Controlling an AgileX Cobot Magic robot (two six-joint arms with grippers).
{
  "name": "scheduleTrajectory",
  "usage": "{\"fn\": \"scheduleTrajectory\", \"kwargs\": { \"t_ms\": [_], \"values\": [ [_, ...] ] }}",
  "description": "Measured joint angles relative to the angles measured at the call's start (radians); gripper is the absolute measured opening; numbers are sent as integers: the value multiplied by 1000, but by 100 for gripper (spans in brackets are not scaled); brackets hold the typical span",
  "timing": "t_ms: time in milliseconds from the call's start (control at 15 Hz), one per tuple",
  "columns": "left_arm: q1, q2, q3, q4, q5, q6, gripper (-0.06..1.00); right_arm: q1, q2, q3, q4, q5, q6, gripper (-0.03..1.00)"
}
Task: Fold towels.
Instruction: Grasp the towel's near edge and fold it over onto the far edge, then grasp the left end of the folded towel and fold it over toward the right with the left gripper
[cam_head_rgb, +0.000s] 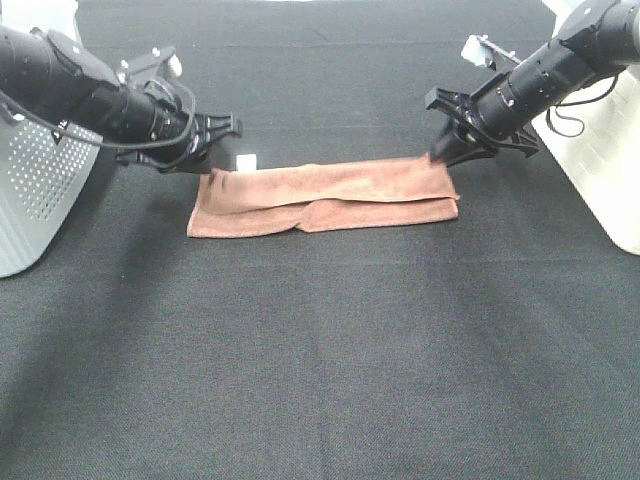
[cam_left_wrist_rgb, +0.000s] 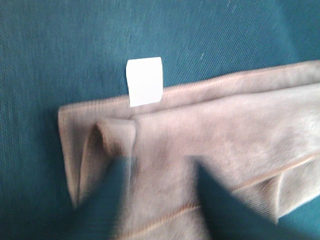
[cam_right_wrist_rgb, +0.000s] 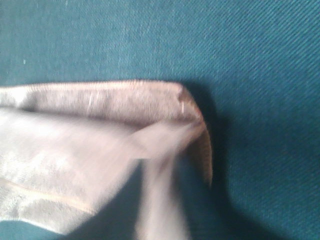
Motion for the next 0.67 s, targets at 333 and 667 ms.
{"fn": "scheduleTrajectory", "kwargs": {
  "t_ms": [333,667],
  "values": [
    [3,-3,-14,131,43,-121,71,0,-41,-1,-47,120,24,85],
    [4,36,-14,420,128,-515,71,0,-58,-2,-109,226,59,86]
  ]
}}
